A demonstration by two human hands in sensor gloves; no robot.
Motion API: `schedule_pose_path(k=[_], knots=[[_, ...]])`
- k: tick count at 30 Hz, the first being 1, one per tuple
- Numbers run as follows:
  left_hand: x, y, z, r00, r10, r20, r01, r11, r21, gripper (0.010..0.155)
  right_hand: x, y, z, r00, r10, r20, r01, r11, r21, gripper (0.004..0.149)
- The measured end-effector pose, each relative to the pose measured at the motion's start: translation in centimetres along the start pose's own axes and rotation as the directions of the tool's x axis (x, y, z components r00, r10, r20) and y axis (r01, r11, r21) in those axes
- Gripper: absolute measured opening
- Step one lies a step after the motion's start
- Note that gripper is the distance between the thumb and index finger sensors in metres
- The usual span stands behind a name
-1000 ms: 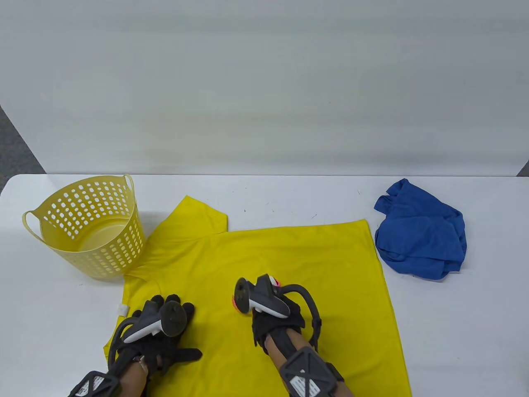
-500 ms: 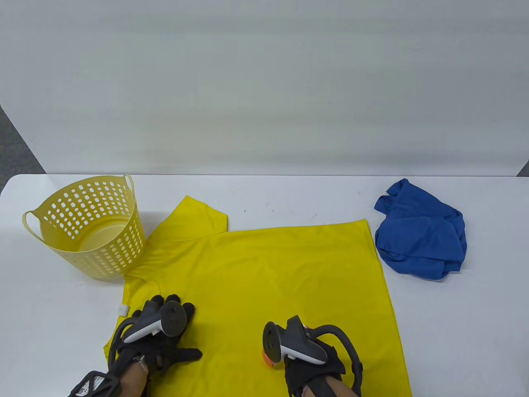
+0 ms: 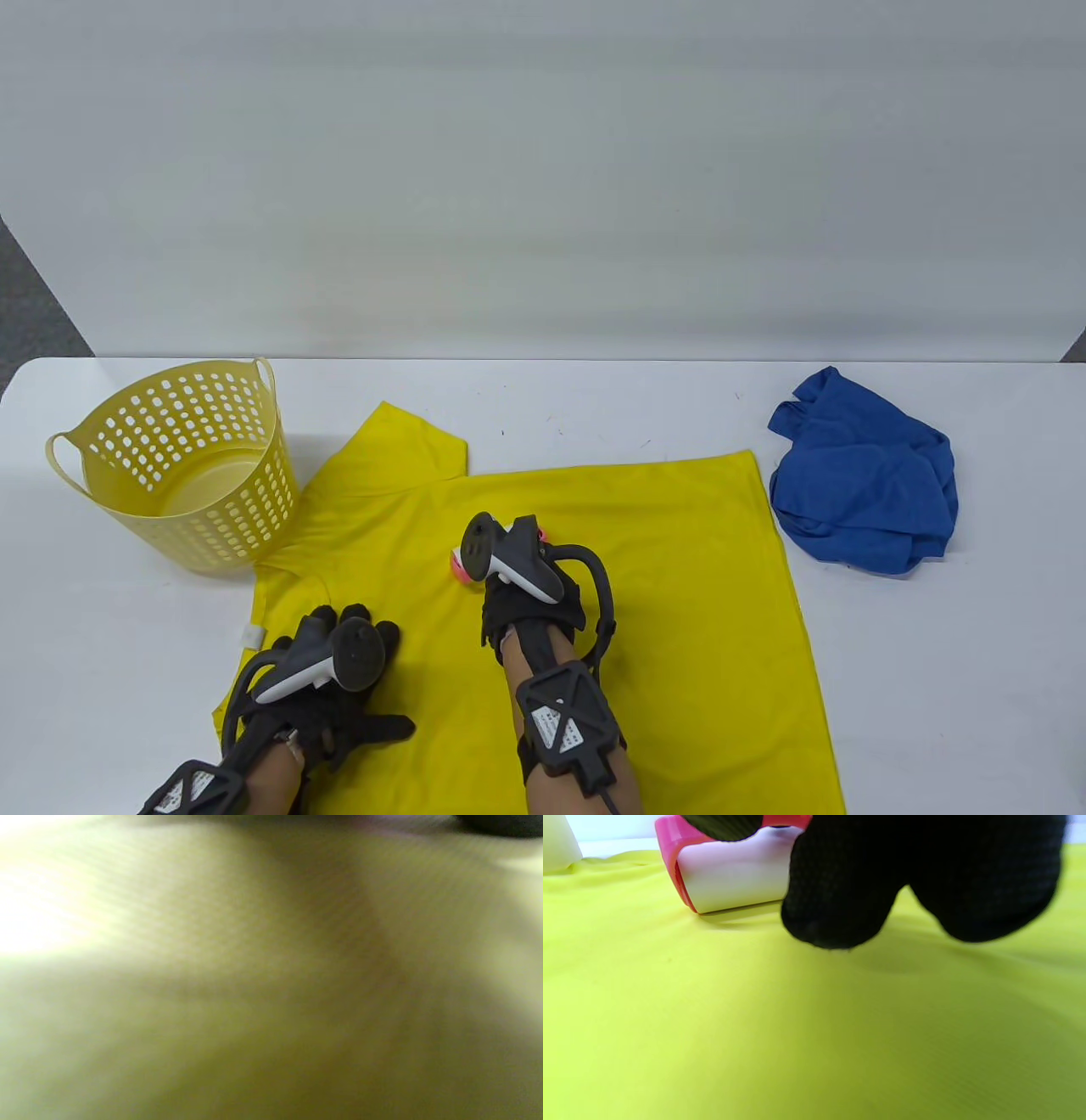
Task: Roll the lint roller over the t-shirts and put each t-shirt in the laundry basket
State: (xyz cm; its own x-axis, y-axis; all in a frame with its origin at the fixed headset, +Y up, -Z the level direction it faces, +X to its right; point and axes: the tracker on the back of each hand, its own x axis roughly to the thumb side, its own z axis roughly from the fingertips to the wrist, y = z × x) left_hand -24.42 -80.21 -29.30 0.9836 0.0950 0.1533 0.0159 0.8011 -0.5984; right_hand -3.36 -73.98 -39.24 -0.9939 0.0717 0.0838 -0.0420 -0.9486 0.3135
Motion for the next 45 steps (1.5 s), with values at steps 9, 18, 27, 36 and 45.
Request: schedule_pose_path(k=[9, 18, 27, 36, 45], knots=[[0.1, 0.0, 0.0, 1.000, 0.002, 0.003, -0.002, 1.000, -0.003, 0.108, -1.3, 0.0, 3.1, 0.992, 0.114, 0.059, -0.120, 0.988, 0.098, 0.054], [0.1, -0.1, 0.0, 1.000, 0.006, 0.002, -0.006, 1.000, -0.009, 0.108, -7.6, 0.5, 12.8, 0.977, 0.173, 0.124, -0.201, 0.942, 0.269, 0.053], [0.1, 0.0, 0.0, 1.000, 0.001, -0.004, -0.001, 1.000, -0.003, 0.108, -8.1, 0.2, 15.0, 0.964, 0.225, 0.144, -0.253, 0.943, 0.218, 0.053], [0.3, 1.7, 1.8, 0.996, 0.071, 0.058, -0.080, 0.984, 0.159, 0.101, -7.8, -3.1, 14.1, 0.952, -0.234, 0.197, 0.279, 0.928, -0.245, 0.056], [4.0, 4.7, 8.3, 0.882, 0.182, 0.436, -0.393, 0.794, 0.464, 0.067, -4.1, 1.4, 13.7, 0.782, -0.411, 0.468, 0.558, 0.797, -0.232, 0.064]])
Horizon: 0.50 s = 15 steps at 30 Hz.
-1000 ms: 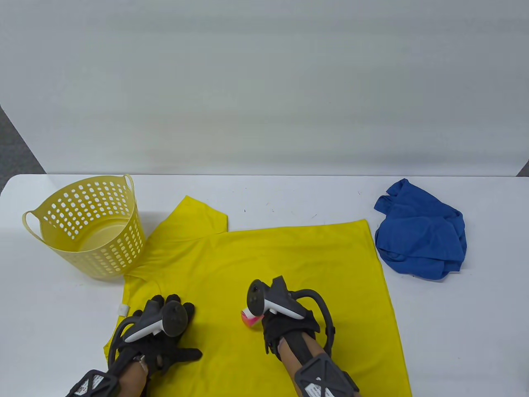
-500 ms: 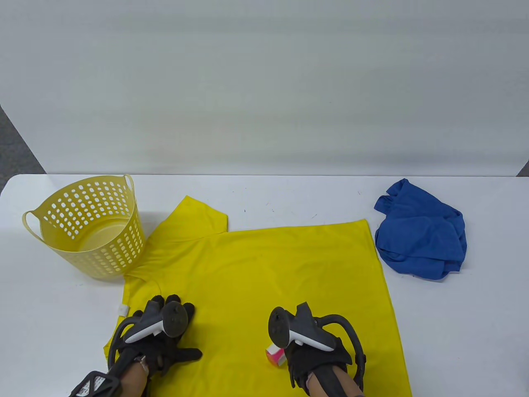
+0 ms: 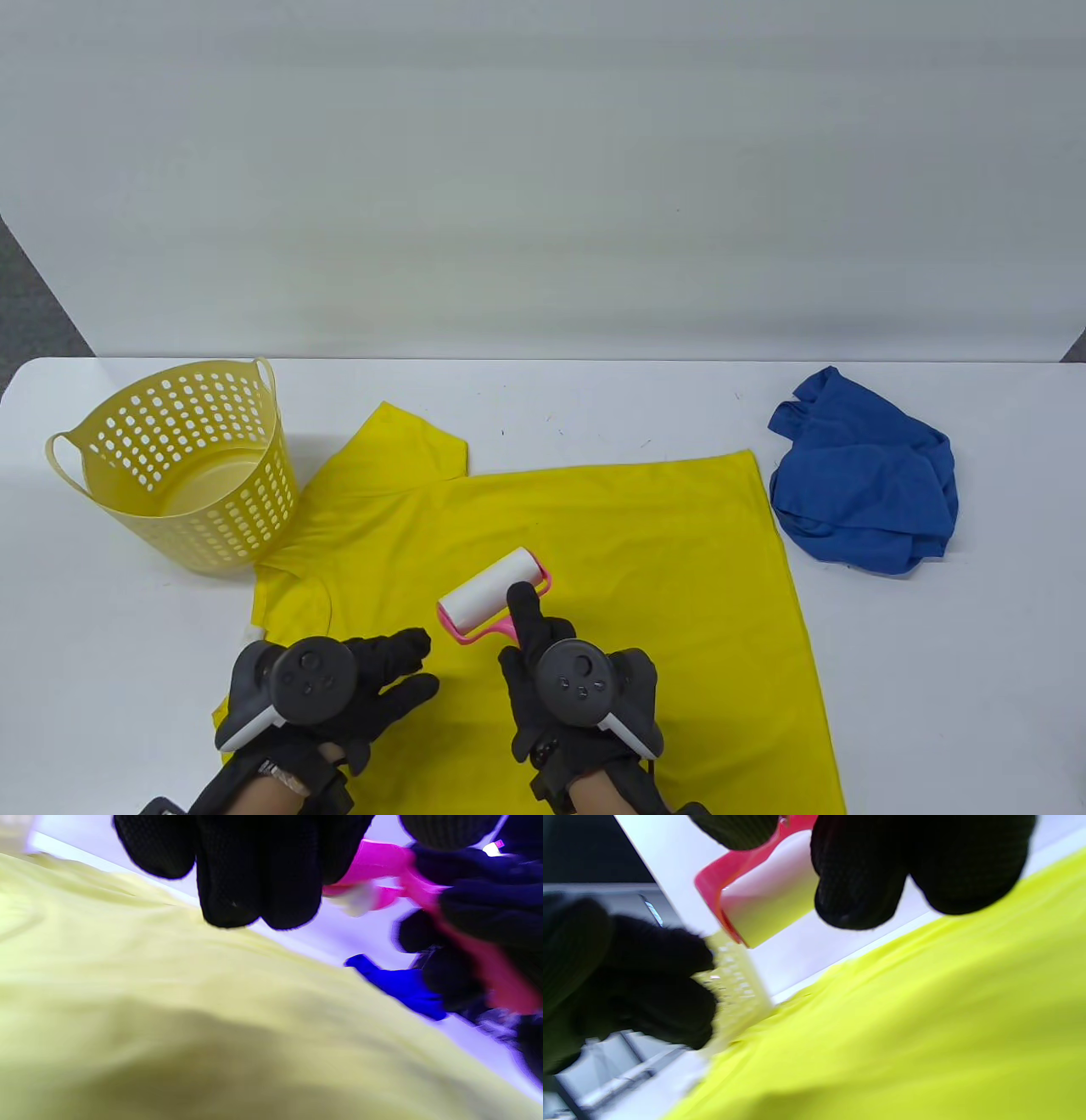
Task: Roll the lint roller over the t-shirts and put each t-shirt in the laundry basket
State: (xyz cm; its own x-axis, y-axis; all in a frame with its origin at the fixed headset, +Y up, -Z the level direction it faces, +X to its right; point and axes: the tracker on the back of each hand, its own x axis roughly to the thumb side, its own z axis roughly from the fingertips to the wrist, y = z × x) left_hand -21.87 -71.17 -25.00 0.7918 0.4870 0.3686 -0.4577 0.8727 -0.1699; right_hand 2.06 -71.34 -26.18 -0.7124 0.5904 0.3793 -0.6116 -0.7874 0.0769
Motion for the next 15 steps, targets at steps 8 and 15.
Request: schedule_pose_path(k=[8, 15], knots=[[0.4, -2.9, -0.4, 0.891, 0.452, 0.029, -0.438, 0.876, -0.205, 0.099, 2.4, 2.2, 1.6, 0.937, -0.299, 0.183, 0.282, 0.953, 0.112, 0.059], [0.0, -2.3, -0.7, 0.926, 0.378, 0.010, -0.372, 0.916, -0.147, 0.079, 0.6, 2.3, 1.0, 0.868, -0.465, 0.176, 0.421, 0.876, 0.236, 0.057]])
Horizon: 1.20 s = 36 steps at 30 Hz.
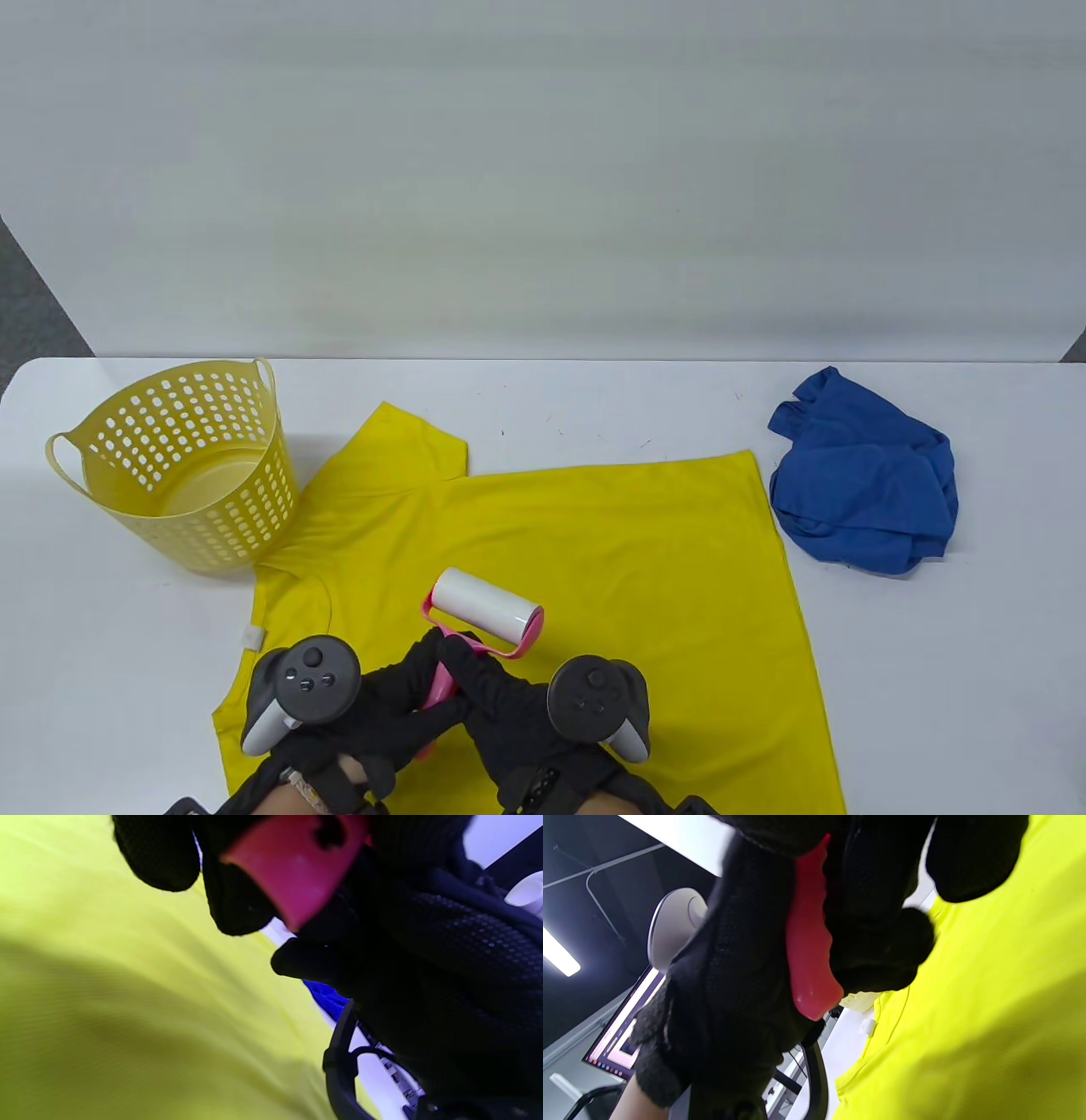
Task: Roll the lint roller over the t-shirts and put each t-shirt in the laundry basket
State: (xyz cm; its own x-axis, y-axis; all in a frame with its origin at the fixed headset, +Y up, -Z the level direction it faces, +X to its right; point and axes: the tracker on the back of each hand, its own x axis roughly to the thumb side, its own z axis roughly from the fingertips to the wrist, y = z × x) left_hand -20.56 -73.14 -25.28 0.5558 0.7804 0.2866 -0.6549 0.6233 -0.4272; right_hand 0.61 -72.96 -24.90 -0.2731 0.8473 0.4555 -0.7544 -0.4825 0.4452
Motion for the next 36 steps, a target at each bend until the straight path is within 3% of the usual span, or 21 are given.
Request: schedule_pose_path(k=[3, 5, 6, 7, 8, 9, 10, 11, 13, 14, 15, 19, 26, 30, 36], knots=[[-0.2, 0.5, 0.2, 0.994, -0.104, -0.022, 0.105, 0.993, 0.050, 0.073, 0.4, -0.5, -0.1, 0.996, 0.076, 0.043, -0.079, 0.994, 0.075, 0.053], [-0.7, 1.4, 0.4, 0.988, -0.142, -0.053, 0.147, 0.984, 0.103, 0.072, 0.6, -1.3, 0.0, 0.953, 0.300, 0.042, -0.303, 0.937, 0.177, 0.052], [-1.3, 2.1, 0.6, 0.987, -0.136, -0.083, 0.147, 0.980, 0.136, 0.072, 0.4, -2.0, 0.1, 0.892, 0.452, 0.016, -0.442, 0.862, 0.250, 0.051], [-2.0, 3.1, 0.8, 0.985, -0.124, -0.124, 0.144, 0.974, 0.173, 0.071, -0.1, -3.1, 0.4, 0.775, 0.630, -0.053, -0.583, 0.745, 0.324, 0.051], [-2.5, 3.7, 1.0, 0.983, -0.113, -0.145, 0.141, 0.970, 0.199, 0.071, -0.7, -4.0, 0.6, 0.682, 0.724, -0.099, -0.662, 0.670, 0.337, 0.053], [-3.1, 4.6, 1.4, 0.978, -0.107, -0.178, 0.148, 0.961, 0.233, 0.071, -1.8, -5.6, 0.9, 0.573, 0.799, -0.183, -0.749, 0.602, 0.279, 0.057], [-3.4, 5.0, 1.6, 0.974, -0.111, -0.195, 0.158, 0.957, 0.245, 0.070, -2.7, -6.5, 1.1, 0.549, 0.801, -0.240, -0.770, 0.596, 0.228, 0.064], [-3.7, 5.6, 1.9, 0.964, -0.141, -0.228, 0.197, 0.948, 0.248, 0.069, -4.5, -8.0, 1.4, 0.563, 0.750, -0.348, -0.747, 0.641, 0.174, 0.069], [-4.1, 6.1, 2.3, 0.923, -0.230, -0.307, 0.299, 0.934, 0.198, 0.068, -7.9, -9.7, 2.4, 0.598, 0.574, -0.559, -0.586, 0.789, 0.184, 0.075], [-4.2, 6.2, 2.4, 0.893, -0.292, -0.343, 0.365, 0.915, 0.171, 0.068, -9.8, -10.4, 3.4, 0.569, 0.480, -0.668, -0.454, 0.860, 0.231, 0.076], [-4.3, 6.3, 2.4, 0.862, -0.337, -0.380, 0.415, 0.899, 0.143, 0.068, -11.1, -10.9, 4.2, 0.538, 0.440, -0.719, -0.358, 0.892, 0.278, 0.077], [-4.9, 6.2, 2.3, 0.827, -0.335, -0.451, 0.421, 0.901, 0.101, 0.069, -13.3, -11.2, 5.7, 0.444, 0.465, -0.766, -0.351, 0.877, 0.329, 0.075], [-6.3, 5.2, 1.2, 0.763, -0.335, -0.553, 0.436, 0.898, 0.057, 0.071, -13.6, -10.9, 5.8, 0.461, 0.458, -0.760, -0.298, 0.887, 0.354, 0.078], [-6.3, 5.7, -0.9, 0.755, -0.277, -0.594, 0.391, 0.918, 0.068, 0.071, -13.6, -10.9, 5.8, 0.463, 0.454, -0.761, -0.277, 0.890, 0.362, 0.078], [-6.3, 7.1, -5.0, 0.652, -0.244, -0.718, 0.363, 0.932, 0.013, 0.070, -13.5, -10.9, 5.7, 0.472, 0.433, -0.768, -0.260, 0.900, 0.348, 0.078]])
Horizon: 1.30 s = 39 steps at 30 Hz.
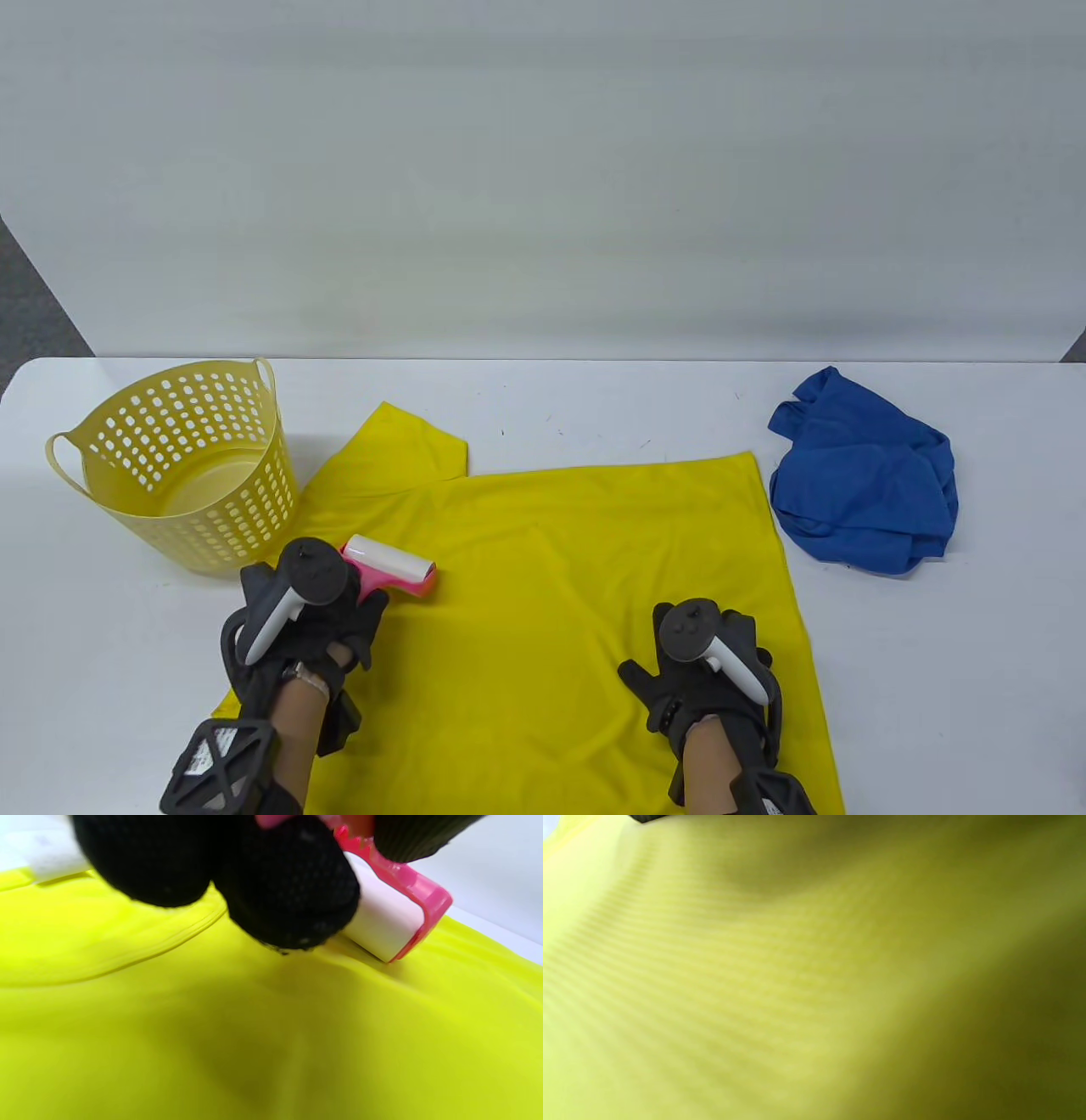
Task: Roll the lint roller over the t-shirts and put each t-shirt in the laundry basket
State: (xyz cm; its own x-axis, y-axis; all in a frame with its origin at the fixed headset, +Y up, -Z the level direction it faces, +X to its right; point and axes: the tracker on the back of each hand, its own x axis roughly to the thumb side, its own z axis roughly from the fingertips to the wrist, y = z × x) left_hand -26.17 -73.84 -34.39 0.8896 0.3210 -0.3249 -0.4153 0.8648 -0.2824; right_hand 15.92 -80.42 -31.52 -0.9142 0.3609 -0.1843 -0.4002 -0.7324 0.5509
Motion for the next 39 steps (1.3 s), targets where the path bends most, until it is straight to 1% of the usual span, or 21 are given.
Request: schedule_pose_path(k=[1, 3, 6, 8, 11, 12, 14, 16, 17, 18, 19, 22, 23, 27, 28, 32, 35, 37, 39], knots=[[0.4, 0.1, -0.4, 0.999, -0.022, -0.037, 0.021, 1.000, -0.013, 0.070, 0.0, 0.0, 0.0, 1.000, -0.001, -0.001, 0.001, 1.000, 0.005, 0.078], [0.9, 0.0, -0.4, 0.998, -0.030, -0.058, 0.029, 0.999, -0.018, 0.070, 0.0, 0.0, 0.0, 1.000, -0.005, 0.001, 0.005, 1.000, 0.003, 0.078], [0.2, -0.4, 0.5, 0.997, -0.050, -0.058, 0.047, 0.997, -0.054, 0.069, -0.1, 0.0, 0.0, 1.000, -0.013, 0.005, 0.013, 1.000, 0.002, 0.077], [-0.9, -0.5, 1.8, 0.997, -0.073, -0.035, 0.070, 0.995, -0.074, 0.069, -0.1, -0.1, -0.1, 1.000, -0.021, 0.009, 0.021, 1.000, 0.005, 0.077], [-3.8, -0.7, 5.1, 0.992, -0.123, 0.026, 0.125, 0.987, -0.105, 0.069, -0.1, 0.0, -0.1, 1.000, -0.018, 0.007, 0.018, 1.000, 0.002, 0.076], [-4.5, -0.7, 5.9, 0.992, -0.122, 0.033, 0.125, 0.985, -0.116, 0.069, -0.1, 0.0, -0.1, 1.000, -0.009, 0.005, 0.009, 1.000, -0.002, 0.076], [-6.8, -0.6, 8.0, 0.996, -0.079, 0.043, 0.085, 0.983, -0.164, 0.069, 0.0, 0.0, 0.0, 1.000, -0.001, 0.002, 0.001, 1.000, -0.004, 0.077], [-8.2, -0.4, 9.6, 0.998, -0.059, 0.035, 0.064, 0.982, -0.176, 0.069, 0.0, 0.0, 0.0, 1.000, -0.001, 0.000, 0.001, 1.000, -0.006, 0.076], [-8.5, -0.3, 9.7, 0.997, -0.062, 0.036, 0.068, 0.980, -0.189, 0.069, 0.0, 0.0, 0.0, 1.000, -0.002, -0.001, 0.002, 1.000, -0.005, 0.076], [-8.7, -0.1, 10.5, 0.998, -0.052, 0.027, 0.056, 0.982, -0.182, 0.069, 0.0, 0.0, 0.0, 1.000, -0.003, -0.002, 0.002, 1.000, -0.006, 0.076], [-8.5, 0.0, 10.5, 0.997, -0.068, 0.031, 0.072, 0.982, -0.173, 0.069, 0.0, 0.0, 0.0, 1.000, -0.001, -0.003, 0.001, 1.000, -0.008, 0.076], [-7.6, -0.2, 9.5, 0.994, -0.106, 0.035, 0.110, 0.978, -0.177, 0.069, 0.0, 0.0, 0.0, 1.000, 0.001, -0.007, -0.001, 1.000, -0.010, 0.076], [-6.8, -0.3, 8.8, 0.993, -0.110, 0.034, 0.115, 0.978, -0.177, 0.069, 0.0, 0.0, 0.0, 1.000, 0.003, -0.007, -0.003, 1.000, -0.009, 0.076], [-3.3, -0.1, 5.4, 0.994, -0.112, 0.014, 0.113, 0.984, -0.139, 0.069, 0.0, -0.1, 0.0, 1.000, 0.001, -0.008, -0.001, 1.000, -0.007, 0.076], [-2.1, 0.0, 4.1, 0.994, -0.113, 0.001, 0.112, 0.985, -0.130, 0.068, 0.0, -0.1, 0.0, 1.000, 0.001, -0.010, -0.001, 1.000, -0.006, 0.076], [1.0, 0.5, 1.1, 0.995, -0.089, -0.043, 0.085, 0.991, -0.102, 0.067, 0.1, -0.3, -0.1, 1.000, 0.004, -0.015, -0.004, 1.000, -0.001, 0.076], [2.4, 0.3, -0.4, 0.994, -0.087, -0.062, 0.081, 0.993, -0.081, 0.067, 0.2, -0.3, -0.1, 0.999, 0.027, -0.019, -0.027, 1.000, -0.006, 0.076], [2.5, 0.0, -0.8, 0.994, -0.083, -0.076, 0.077, 0.994, -0.078, 0.068, 0.2, -0.4, 0.0, 1.000, 0.022, -0.019, -0.022, 1.000, -0.006, 0.076], [2.5, 0.0, -0.6, 0.992, -0.099, -0.075, 0.092, 0.992, -0.084, 0.068, 0.2, -0.4, 0.0, 1.000, 0.018, -0.017, -0.018, 1.000, -0.002, 0.076]])
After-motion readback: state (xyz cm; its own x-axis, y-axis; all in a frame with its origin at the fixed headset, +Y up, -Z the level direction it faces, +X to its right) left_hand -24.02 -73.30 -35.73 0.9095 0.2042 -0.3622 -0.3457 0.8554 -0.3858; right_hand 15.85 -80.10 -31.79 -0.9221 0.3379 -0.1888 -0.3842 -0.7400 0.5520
